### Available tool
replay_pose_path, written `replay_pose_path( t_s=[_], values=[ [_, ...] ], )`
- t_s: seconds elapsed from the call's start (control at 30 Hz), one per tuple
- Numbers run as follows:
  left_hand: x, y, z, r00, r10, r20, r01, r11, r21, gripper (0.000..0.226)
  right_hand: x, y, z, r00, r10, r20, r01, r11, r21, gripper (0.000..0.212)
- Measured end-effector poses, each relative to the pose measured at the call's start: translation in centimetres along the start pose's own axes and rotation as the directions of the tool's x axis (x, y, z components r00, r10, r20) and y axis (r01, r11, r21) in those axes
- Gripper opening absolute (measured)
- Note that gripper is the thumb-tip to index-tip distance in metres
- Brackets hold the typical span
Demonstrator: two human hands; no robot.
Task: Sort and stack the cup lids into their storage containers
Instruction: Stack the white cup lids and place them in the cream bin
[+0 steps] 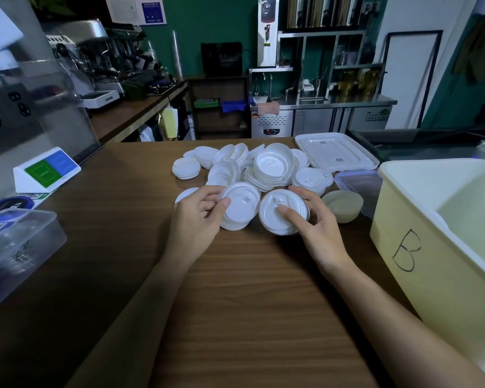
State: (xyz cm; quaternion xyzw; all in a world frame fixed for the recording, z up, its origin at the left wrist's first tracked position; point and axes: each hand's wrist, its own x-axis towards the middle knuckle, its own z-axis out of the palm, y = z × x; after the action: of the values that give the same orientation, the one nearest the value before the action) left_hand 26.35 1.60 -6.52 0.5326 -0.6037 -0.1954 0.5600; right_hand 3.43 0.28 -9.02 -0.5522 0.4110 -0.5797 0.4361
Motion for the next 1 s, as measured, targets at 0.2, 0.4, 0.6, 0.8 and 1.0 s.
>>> replay_pose_path(
  t_s=[0.2, 0.4, 0.6, 0.8, 1.0],
  values=[
    [0.2, 0.5, 0.0, 0.976, -0.206, 0.068, 0.217, 0.914, -0.343, 0.024, 0.1, 0.1, -0.1, 0.999, -0.028, 0.025, 0.028, 1.000, -0.005, 0.041],
    [-0.9, 1.2, 1.5, 0.938, -0.223, 0.267, 0.323, 0.841, -0.434, 0.032, 0.0, -0.1, 0.1, 0.999, -0.030, 0.045, 0.030, 0.999, -0.012, 0.044],
    [-0.9, 1.0, 1.9, 0.922, -0.248, 0.298, 0.368, 0.801, -0.472, 0.031, 0.1, -0.1, 0.1, 0.999, -0.021, 0.037, 0.021, 1.000, -0.002, 0.053],
    [-1.5, 1.0, 2.3, 0.908, -0.207, 0.363, 0.362, 0.824, -0.435, 0.031, 0.0, -0.1, 0.2, 0.999, -0.019, 0.047, 0.021, 0.999, -0.028, 0.048],
    [-2.1, 1.0, 3.2, 0.951, -0.171, 0.258, 0.264, 0.885, -0.385, 0.027, -0.1, -0.2, 0.4, 0.994, -0.008, 0.105, 0.011, 1.000, -0.026, 0.064]
  ],
)
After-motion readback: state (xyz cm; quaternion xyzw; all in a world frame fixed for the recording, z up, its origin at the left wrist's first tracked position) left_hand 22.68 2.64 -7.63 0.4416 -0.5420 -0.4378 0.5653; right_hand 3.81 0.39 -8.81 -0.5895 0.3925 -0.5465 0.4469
